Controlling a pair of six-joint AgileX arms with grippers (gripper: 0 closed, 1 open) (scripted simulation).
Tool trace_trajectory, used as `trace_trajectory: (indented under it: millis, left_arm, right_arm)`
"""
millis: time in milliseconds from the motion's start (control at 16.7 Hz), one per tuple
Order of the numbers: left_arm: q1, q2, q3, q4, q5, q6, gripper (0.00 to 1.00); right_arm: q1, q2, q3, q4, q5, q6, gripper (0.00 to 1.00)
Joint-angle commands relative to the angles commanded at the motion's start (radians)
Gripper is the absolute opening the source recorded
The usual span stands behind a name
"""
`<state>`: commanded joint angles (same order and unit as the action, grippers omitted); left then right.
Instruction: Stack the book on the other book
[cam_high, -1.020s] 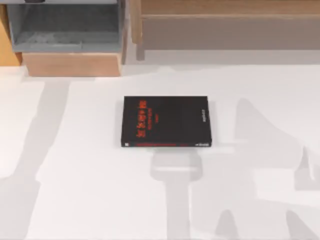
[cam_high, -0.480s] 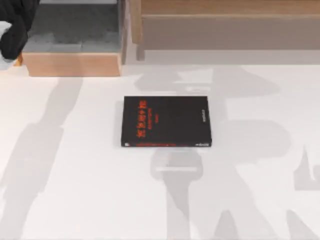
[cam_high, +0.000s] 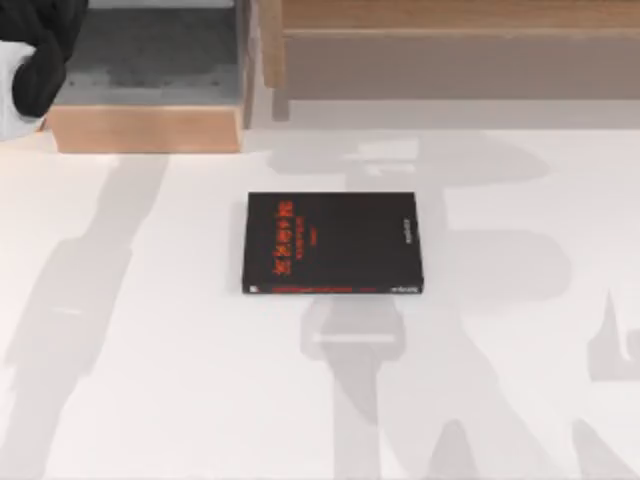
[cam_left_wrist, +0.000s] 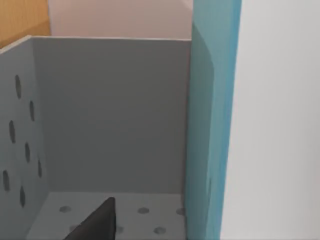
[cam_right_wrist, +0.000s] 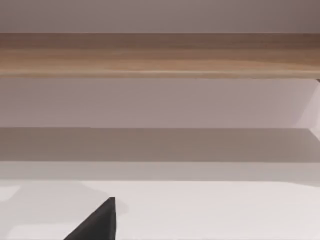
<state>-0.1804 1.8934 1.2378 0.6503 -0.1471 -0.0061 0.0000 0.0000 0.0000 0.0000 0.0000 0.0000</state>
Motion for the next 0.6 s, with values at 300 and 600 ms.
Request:
trace_trajectory:
  millis: [300,600]
  left_arm:
    - [0.001,0.059,0.084,-0.021,0.007,0.000,1.00]
    - [0.004,0.107,0.152,-0.041,0.011,-0.001,1.00]
  right_arm:
    - [0.000,0.000,0.000,0.000,0.000,0.000,1.00]
    - [0.000,0.000,0.000,0.000,0.000,0.000,1.00]
